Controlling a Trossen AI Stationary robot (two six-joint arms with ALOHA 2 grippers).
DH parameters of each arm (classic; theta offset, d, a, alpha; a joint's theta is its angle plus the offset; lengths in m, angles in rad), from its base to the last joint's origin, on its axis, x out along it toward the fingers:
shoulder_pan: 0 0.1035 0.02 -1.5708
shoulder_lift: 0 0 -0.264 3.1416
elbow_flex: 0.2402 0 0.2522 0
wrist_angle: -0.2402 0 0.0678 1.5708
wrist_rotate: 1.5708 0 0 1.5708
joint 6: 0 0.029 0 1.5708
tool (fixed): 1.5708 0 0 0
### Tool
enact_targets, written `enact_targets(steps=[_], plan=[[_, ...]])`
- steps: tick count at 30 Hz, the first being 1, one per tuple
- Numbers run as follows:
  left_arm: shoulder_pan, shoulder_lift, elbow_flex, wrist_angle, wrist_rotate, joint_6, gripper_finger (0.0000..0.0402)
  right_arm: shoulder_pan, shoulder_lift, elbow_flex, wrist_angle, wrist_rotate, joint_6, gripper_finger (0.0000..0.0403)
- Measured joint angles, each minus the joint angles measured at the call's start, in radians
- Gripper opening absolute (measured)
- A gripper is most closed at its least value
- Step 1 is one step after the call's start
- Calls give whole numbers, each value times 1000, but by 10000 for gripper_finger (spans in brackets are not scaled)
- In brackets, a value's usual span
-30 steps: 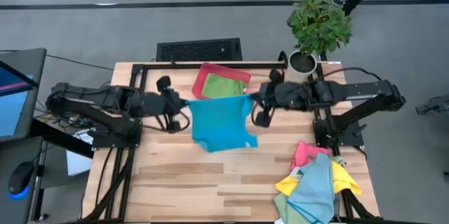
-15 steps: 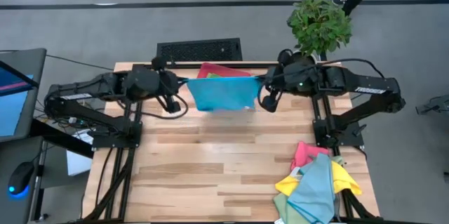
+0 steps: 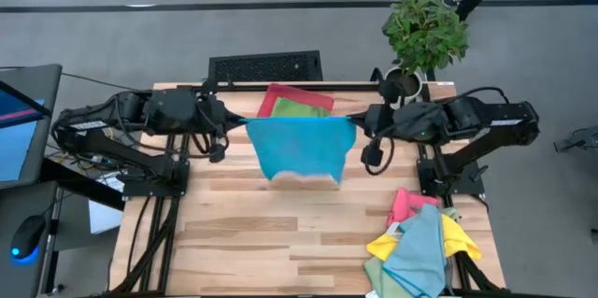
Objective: Fold microfiber towels
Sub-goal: Fold the blue microfiber cloth
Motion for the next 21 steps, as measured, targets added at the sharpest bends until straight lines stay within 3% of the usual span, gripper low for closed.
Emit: enact_targets(steps=[11,21], plan=[[145,118,4,-66,-87,177,0,-137,34,-29,-22,3,-30,16],[127,109,10,-31,-52,203,0,-48,9,-29,-32,-4,-17,17]])
